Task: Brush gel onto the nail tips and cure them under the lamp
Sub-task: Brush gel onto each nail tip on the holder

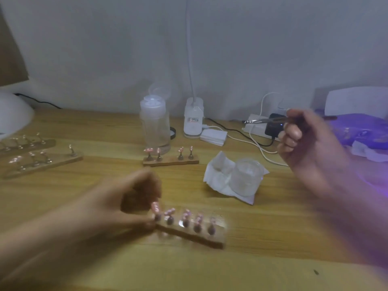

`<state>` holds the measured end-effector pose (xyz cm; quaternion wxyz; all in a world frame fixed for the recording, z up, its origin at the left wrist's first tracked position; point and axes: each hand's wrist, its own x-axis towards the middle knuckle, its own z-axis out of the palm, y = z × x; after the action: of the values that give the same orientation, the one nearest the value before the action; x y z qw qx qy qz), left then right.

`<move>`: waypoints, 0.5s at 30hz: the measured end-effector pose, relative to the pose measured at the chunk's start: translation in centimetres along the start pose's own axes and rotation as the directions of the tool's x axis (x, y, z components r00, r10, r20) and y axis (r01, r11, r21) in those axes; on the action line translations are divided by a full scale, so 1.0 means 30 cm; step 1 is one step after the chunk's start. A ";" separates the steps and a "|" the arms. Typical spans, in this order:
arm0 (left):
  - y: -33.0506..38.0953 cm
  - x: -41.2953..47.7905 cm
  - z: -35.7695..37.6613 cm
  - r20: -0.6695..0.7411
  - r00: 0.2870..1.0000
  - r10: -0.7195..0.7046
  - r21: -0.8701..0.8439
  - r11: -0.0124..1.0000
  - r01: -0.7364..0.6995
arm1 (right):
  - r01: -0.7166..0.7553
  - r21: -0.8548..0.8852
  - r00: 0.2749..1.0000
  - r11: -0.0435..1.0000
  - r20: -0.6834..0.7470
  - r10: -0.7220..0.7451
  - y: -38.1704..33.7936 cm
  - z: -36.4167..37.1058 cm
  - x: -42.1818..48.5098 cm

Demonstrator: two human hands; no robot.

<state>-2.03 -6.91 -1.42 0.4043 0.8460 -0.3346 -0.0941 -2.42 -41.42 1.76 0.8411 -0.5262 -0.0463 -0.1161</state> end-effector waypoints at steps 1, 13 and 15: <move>0.028 0.012 0.040 0.010 0.999 0.030 0.050 0.998 -0.030 | 0.000 -0.011 1.000 1.000 -0.029 0.000 0.009 0.008 0.005; 0.116 0.109 0.210 0.010 0.991 0.131 0.105 0.986 -0.131 | 0.230 -0.227 0.973 0.946 0.020 -0.231 -0.083 -0.023 -0.025; 0.106 0.102 0.198 0.017 0.993 0.115 0.089 0.989 -0.116 | 0.246 -0.310 0.969 0.918 0.048 -0.244 -0.091 -0.024 -0.027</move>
<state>-3.83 -13.98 -2.58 0.3688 0.8419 -0.3893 -0.0602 -3.91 -43.08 3.67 0.7254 -0.6437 -0.0961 -0.2242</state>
